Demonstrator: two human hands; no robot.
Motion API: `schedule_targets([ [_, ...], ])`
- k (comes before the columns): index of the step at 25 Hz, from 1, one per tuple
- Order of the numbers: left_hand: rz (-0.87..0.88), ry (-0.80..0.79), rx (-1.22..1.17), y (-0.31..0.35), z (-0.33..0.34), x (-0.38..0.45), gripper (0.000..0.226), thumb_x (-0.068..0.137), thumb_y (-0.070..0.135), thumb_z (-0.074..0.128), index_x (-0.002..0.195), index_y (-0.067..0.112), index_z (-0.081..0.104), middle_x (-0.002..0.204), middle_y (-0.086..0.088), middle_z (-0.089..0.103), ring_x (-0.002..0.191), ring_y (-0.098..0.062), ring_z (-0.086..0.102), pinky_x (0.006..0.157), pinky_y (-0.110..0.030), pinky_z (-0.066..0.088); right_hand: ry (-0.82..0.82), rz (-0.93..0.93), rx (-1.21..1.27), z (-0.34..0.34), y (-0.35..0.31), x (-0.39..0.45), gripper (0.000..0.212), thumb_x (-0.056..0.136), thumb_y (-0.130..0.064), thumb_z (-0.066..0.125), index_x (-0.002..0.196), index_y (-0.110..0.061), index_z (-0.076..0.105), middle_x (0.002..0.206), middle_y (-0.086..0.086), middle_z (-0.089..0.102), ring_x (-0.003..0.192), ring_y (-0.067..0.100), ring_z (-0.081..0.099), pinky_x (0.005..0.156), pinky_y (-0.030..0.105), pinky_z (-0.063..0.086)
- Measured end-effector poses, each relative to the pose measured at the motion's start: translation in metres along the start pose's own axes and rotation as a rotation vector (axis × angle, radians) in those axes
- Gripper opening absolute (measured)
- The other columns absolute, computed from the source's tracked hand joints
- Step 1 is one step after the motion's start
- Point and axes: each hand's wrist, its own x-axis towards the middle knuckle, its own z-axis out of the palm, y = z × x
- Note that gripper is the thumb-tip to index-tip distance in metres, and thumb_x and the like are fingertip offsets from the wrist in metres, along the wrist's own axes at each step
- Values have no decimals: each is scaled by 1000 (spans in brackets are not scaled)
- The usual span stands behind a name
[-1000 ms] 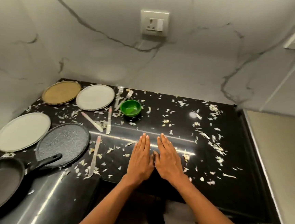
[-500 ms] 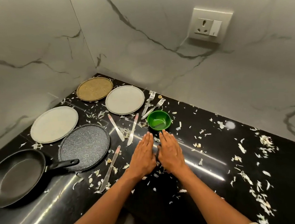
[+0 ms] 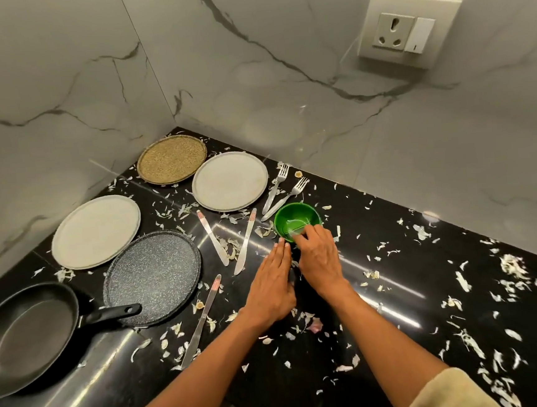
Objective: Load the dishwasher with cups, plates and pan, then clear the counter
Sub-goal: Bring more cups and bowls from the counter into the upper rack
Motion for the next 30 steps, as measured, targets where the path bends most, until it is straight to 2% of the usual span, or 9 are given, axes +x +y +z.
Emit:
schedule_targets([
  [5,43,18,-47,-14,-12,-3,88,89,17,54,159,16,-1,166,1,-7,151,-6,-10,125,-31,3,118,67,36,-1,-5,3,23,78,13,67,85,-8,70,79,6,55,75,23,47,66,34,39],
  [9,81,69,-151,-23,-20,-12,89,88,13,57,159,15,5,166,4,-1,151,-3,-5,125,-30,7,219,195,206,-17,-18,-8,13,81,0,74,90,-8,76,82,4,61,77,22,52,68,35,44],
  [15,196,134,-278,-16,-24,-33,100,85,18,71,159,17,5,167,6,2,152,-5,2,123,-26,14,265,683,786,-49,-44,-47,26,82,1,77,94,-22,78,87,-7,70,84,8,66,79,28,56],
  [17,216,144,-331,-12,-23,-42,102,83,20,74,159,16,5,167,3,6,152,-7,5,123,-27,14,279,833,961,-58,-48,-57,25,84,0,76,95,-23,76,90,-3,74,86,11,70,81,27,57],
  [19,231,168,-396,-4,-24,-51,103,81,19,76,159,12,9,166,-1,12,152,-7,9,122,-23,15,270,939,1113,-71,-53,-66,21,86,1,74,99,-15,76,93,4,76,86,15,71,77,23,57],
  [22,247,212,-492,7,-25,-62,105,76,14,82,158,9,17,163,-5,25,150,-11,21,120,-22,21,290,1036,1260,-94,-62,-88,20,88,5,69,106,-2,73,91,7,76,82,14,70,74,20,58],
  [24,281,196,-536,14,-22,-71,106,73,19,85,157,10,21,160,-6,33,148,-15,29,119,-28,29,321,1071,1298,-108,-66,-109,20,88,7,67,106,-1,72,81,-1,75,72,6,70,71,18,57],
  [26,349,155,-565,22,-16,-80,108,69,21,87,156,10,24,158,-7,36,147,-16,32,118,-30,31,361,1120,1329,-118,-67,-133,18,89,6,67,105,-1,72,77,-3,76,70,6,70,71,20,59],
  [30,484,105,-614,52,-4,-98,109,58,19,93,150,9,36,147,-5,45,136,-14,44,111,-23,38,465,1183,1395,-140,-63,-183,14,90,3,65,102,-2,72,78,-1,76,71,9,71,67,24,59],
])
